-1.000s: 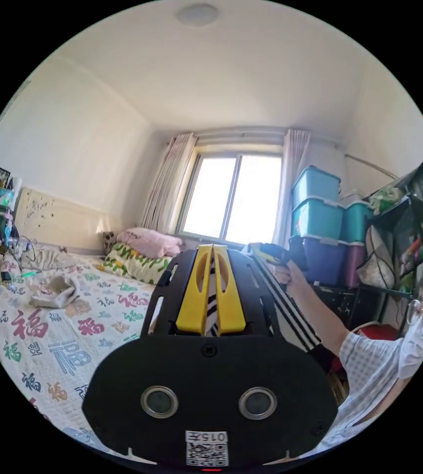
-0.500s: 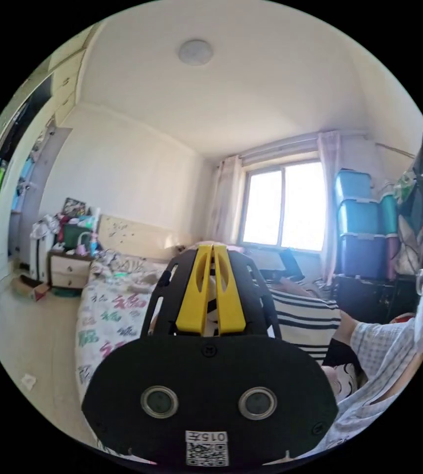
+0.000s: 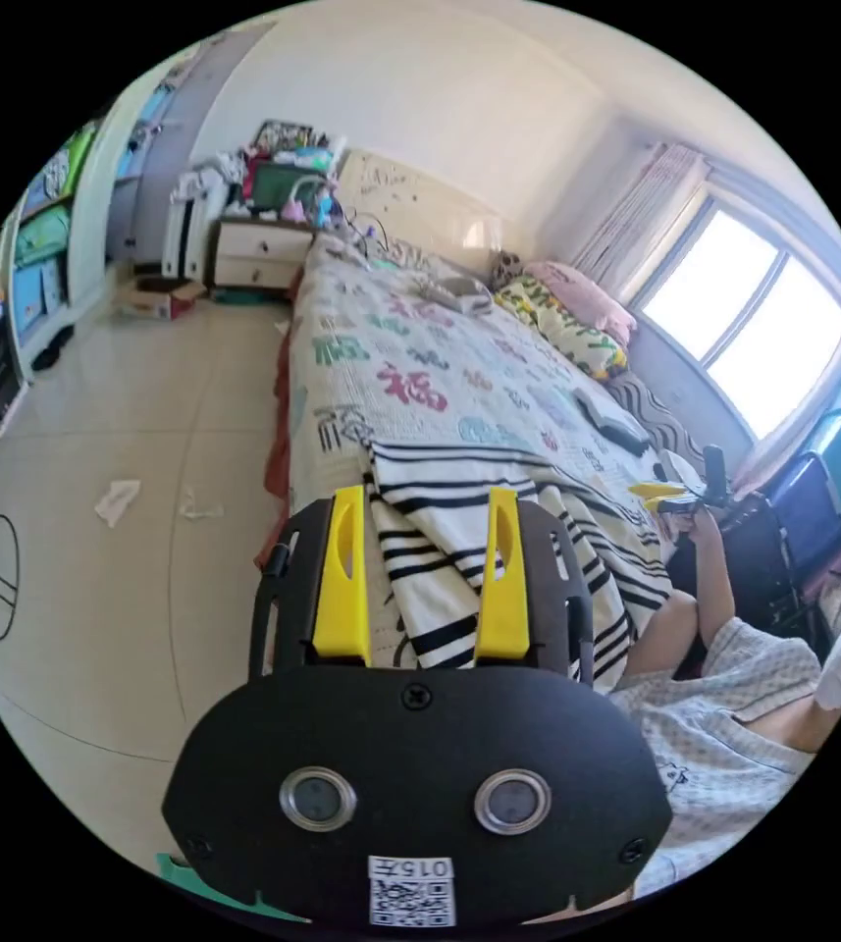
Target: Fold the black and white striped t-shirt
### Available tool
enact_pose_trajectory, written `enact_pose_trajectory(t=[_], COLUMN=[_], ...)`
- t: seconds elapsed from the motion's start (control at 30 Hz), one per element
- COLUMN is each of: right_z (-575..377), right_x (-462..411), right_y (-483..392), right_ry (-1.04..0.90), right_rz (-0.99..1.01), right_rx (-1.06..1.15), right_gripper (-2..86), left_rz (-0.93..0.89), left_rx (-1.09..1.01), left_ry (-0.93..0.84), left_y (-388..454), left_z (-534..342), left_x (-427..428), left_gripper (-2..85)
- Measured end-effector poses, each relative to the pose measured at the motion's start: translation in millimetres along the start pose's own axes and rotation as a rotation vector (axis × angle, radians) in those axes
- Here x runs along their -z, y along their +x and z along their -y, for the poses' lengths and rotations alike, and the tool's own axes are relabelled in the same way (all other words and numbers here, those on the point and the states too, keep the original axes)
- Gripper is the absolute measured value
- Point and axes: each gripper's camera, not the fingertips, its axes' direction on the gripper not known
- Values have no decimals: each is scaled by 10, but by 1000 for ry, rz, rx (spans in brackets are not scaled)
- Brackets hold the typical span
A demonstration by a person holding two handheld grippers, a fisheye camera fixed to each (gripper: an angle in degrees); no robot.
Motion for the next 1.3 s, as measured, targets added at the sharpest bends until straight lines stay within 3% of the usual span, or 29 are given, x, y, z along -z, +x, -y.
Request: enact_pose_trajectory(t=[0.1, 0.23, 0.5, 0.77, 1.13, 1.3], right_z=[-68, -146, -439, -679, -1673, -1913], right_x=[-269, -334, 163, 57, 758, 1103], right_y=[31, 59, -244, -463, -1123, -1543], right_ry=[-56, 15, 324, 409, 806, 918], right_rz=[130, 195, 71, -15, -163, -270], right_rx=[8, 13, 103, 81, 152, 239], right_gripper=[131, 51, 40, 36, 10, 9], left_rz=[-60, 170, 221, 172, -172, -139], left_rx=[-24, -135, -145, -243, -438, -545], left_ry=[-156, -195, -76, -65, 611, 776], left_y=[7, 306, 312, 369, 1000, 1375], left_z=[91, 183, 213, 281, -825, -1278], left_x=[-428, -548, -539, -556, 1505, 1958], left_gripper=[166, 130, 89, 30, 8, 7])
